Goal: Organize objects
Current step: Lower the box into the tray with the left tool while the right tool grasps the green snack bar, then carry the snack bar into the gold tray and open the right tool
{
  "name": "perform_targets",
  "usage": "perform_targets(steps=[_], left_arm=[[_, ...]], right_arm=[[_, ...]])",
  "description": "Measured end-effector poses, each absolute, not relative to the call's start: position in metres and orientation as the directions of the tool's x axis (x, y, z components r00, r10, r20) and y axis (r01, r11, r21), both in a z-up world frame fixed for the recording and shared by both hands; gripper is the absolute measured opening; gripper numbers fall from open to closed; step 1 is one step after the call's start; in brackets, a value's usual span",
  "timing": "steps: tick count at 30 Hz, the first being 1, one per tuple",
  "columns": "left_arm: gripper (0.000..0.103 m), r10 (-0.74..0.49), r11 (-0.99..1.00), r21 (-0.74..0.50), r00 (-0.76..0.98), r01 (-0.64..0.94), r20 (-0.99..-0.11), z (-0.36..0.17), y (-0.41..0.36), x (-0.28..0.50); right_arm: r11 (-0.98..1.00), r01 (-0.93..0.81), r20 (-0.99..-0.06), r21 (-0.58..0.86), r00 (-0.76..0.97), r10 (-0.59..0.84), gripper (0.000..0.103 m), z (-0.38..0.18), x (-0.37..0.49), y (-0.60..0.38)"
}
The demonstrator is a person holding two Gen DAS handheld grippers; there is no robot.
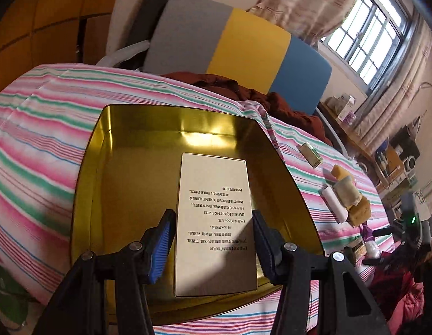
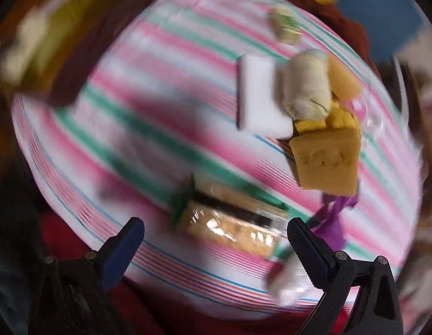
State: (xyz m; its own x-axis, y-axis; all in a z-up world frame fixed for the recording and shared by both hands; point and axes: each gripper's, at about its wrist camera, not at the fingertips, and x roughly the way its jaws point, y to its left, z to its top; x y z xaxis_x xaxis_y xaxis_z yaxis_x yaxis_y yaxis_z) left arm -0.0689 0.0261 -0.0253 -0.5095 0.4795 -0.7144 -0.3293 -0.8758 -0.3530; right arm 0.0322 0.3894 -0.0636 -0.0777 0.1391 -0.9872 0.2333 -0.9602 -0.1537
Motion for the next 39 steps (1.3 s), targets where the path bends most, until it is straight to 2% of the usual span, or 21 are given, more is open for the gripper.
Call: perform_targets(steps=[7, 14, 16, 19, 22, 28, 34, 39], left_arm=[[0.055, 0.488, -0.872, -0.372, -0.519, -0.317, -0.702, -0.022, 0.019, -0.067], [0.055, 0.467, -0.884, -0.363, -0.521, -0.296, -0.714, -0.023, 0.01, -0.067], [0.055, 0.462, -0.887, -0.359, -0.522, -0.29, -0.718, -0.023, 0.007, -0.068], [0.055, 0.463, -0.886, -0.371, -0.517, -0.277, -0.72, -0.026, 0.005, -0.072], [0.055, 0.472, -0.882, -0.38, -0.514, -0.279, -0.716, -0.026, 0.007, -0.072], [0.055, 0.473, -0.881, -0.374, -0.522, -0.289, -0.71, -0.023, 0.006, -0.071], [0.055, 0.439, -0.898, -0.343, -0.529, -0.274, -0.727, -0.023, 0.0, -0.078], [0.055, 0.399, -0.916, -0.29, -0.534, -0.278, -0.745, -0.022, -0.002, -0.09]], right_arm=[[-0.873, 0.441, -0.972, -0.208, 0.003, 0.233, 0.103, -0.091, 0.022, 0.384], [-0.917, 0.396, -0.991, -0.044, 0.096, 0.089, 0.101, -0.117, 0.009, 0.41], [-0.922, 0.386, -0.995, -0.007, 0.09, 0.046, 0.085, -0.111, 0.013, 0.412], [-0.928, 0.373, -0.997, 0.006, 0.069, 0.021, 0.075, -0.104, 0.019, 0.413], [-0.935, 0.355, -0.999, -0.002, 0.032, 0.015, 0.063, -0.095, 0.023, 0.414], [-0.942, 0.329, -0.996, -0.06, -0.081, 0.035, 0.057, -0.069, 0.02, 0.405], [-0.96, 0.27, -0.959, -0.07, -0.284, -0.01, 0.057, -0.015, 0.006, 0.385], [-0.969, 0.242, -0.88, 0.057, -0.445, -0.163, 0.057, 0.014, -0.009, 0.321]])
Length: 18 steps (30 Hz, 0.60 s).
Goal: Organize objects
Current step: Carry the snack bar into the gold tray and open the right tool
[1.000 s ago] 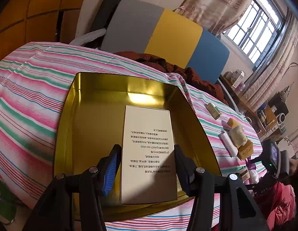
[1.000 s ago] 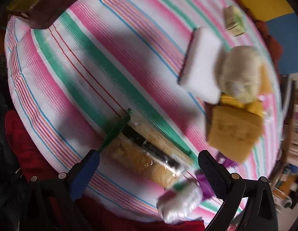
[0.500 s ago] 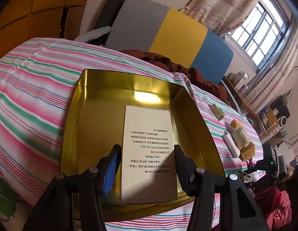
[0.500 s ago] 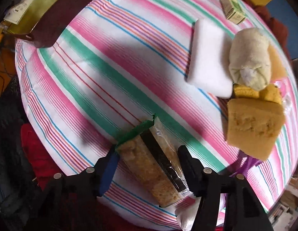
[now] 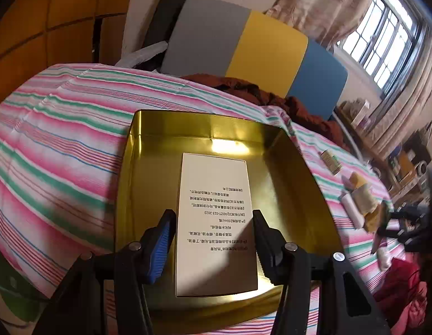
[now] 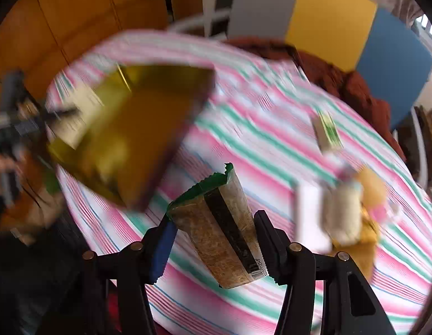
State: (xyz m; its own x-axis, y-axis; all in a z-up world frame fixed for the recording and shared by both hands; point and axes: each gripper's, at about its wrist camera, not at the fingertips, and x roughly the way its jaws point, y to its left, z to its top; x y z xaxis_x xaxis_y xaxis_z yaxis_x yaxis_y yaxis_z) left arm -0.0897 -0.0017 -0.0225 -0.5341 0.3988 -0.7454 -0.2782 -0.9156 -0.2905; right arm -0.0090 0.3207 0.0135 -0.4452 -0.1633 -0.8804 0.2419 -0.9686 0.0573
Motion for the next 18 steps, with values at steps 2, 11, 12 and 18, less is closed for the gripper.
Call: perform_targets(steps=[2, 11, 12, 18], left_arm=[[0.055, 0.384, -0.921, -0.271, -0.542, -0.278, -0.748, -0.021, -0.003, -0.096], [0.08, 0.327, -0.942, -0.202, -0.601, -0.268, -0.729, -0.006, -0.007, -0.143], [0.083, 0.308, -0.949, -0.192, -0.609, -0.25, -0.731, -0.006, -0.008, -0.146], [0.083, 0.312, -0.95, -0.229, -0.617, -0.211, -0.722, -0.003, -0.021, -0.137]], right_arm=[[-0.965, 0.237, -0.85, 0.116, -0.478, -0.219, 0.057, 0.022, -0.014, 0.305], [-0.912, 0.075, -0.77, 0.404, -0.511, -0.383, 0.06, 0.009, -0.089, 0.217], [-0.906, 0.053, -0.768, 0.42, -0.511, -0.386, 0.061, 0.005, -0.094, 0.212], [-0.888, 0.043, -0.745, 0.458, -0.526, -0.41, 0.073, -0.007, -0.108, 0.192]])
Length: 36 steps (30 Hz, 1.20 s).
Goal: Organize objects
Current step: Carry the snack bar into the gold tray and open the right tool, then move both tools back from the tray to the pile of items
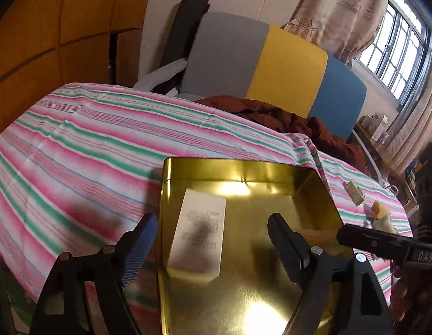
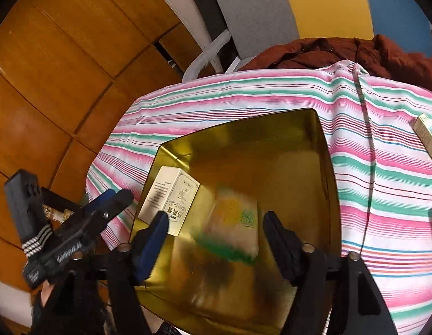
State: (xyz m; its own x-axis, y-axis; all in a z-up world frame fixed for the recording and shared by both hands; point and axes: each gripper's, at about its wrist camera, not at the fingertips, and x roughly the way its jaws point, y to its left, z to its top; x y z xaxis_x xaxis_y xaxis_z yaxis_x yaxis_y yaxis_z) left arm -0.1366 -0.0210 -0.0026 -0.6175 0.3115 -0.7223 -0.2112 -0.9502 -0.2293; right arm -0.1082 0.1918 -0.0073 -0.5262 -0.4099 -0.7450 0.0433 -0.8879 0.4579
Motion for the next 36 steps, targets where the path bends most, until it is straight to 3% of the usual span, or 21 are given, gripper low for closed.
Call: perform_targets(steps=[16, 25, 28, 36], left_arm=[[0.083, 0.23, -0.973, -0.156, -0.667, -0.169, -0.709, 0.002, -0.013, -0.074], [0.083, 0.227, -0.971, -0.11, -0.679, -0.211, -0.698, 0.009, 0.003, -0.052], [0.083, 0.233, -0.968, -0.098, -0.68, -0.231, -0.695, 0.012, 0.01, -0.048], [0.083, 0.267, -0.953, -0.084, -0.672, -0.292, -0.691, 0.015, 0.029, -0.042]], right_arm=[[-0.976, 0.06, -0.732, 0.208, -0.652, -0.196, 0.088, 0.0, -0.057, 0.18], [-0.998, 0.038, -0.591, 0.05, -0.804, -0.061, 0.103, 0.028, -0.02, 0.182], [-1.0, 0.013, -0.558, 0.007, -0.83, -0.015, 0.103, 0.033, -0.013, 0.183], [-0.995, -0.067, -0.585, 0.073, -0.811, 0.011, 0.103, 0.026, -0.01, 0.214]])
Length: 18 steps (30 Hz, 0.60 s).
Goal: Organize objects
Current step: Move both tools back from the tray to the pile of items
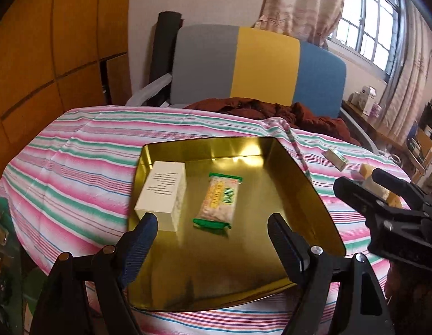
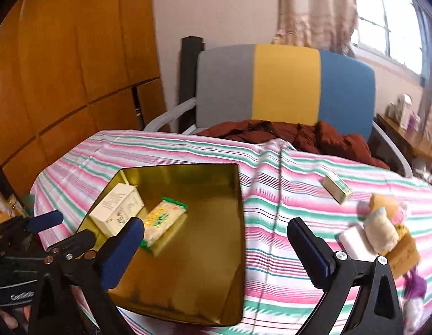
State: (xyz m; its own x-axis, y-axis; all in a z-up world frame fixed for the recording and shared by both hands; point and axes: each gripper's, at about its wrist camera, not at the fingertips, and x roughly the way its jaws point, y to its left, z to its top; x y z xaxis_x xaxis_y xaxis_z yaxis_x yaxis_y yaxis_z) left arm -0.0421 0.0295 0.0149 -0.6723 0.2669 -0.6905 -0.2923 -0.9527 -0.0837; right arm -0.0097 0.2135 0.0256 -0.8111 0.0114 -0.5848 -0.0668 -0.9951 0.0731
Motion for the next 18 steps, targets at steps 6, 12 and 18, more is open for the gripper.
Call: perform_targets(steps=[6, 12, 18], left_arm=[[0.083, 0.308, -0.935, -0.092, -0.653, -0.343, -0.692, 0.013, 0.045, -0.039], [0.083, 0.358, -0.915, -0.134, -0.612, -0.381, -0.705, 0.009, 0.055, -0.039], [0.082, 0.399, -0.889, -0.141, -0.586, -0.435, -0.705, 0.011, 0.071, -0.035]], right_arm=[[-0.98, -0.155, -0.602, 0.123, -0.797, 0.05, 0.103, 0.022, -0.005, 0.248], [-0.947, -0.256, -0.622, 0.193, -0.779, 0.084, 0.103, 0.021, 0.002, 0.293], [-0.906, -0.357, -0.647, 0.226, -0.751, 0.135, 0.103, 0.018, 0.012, 0.343]])
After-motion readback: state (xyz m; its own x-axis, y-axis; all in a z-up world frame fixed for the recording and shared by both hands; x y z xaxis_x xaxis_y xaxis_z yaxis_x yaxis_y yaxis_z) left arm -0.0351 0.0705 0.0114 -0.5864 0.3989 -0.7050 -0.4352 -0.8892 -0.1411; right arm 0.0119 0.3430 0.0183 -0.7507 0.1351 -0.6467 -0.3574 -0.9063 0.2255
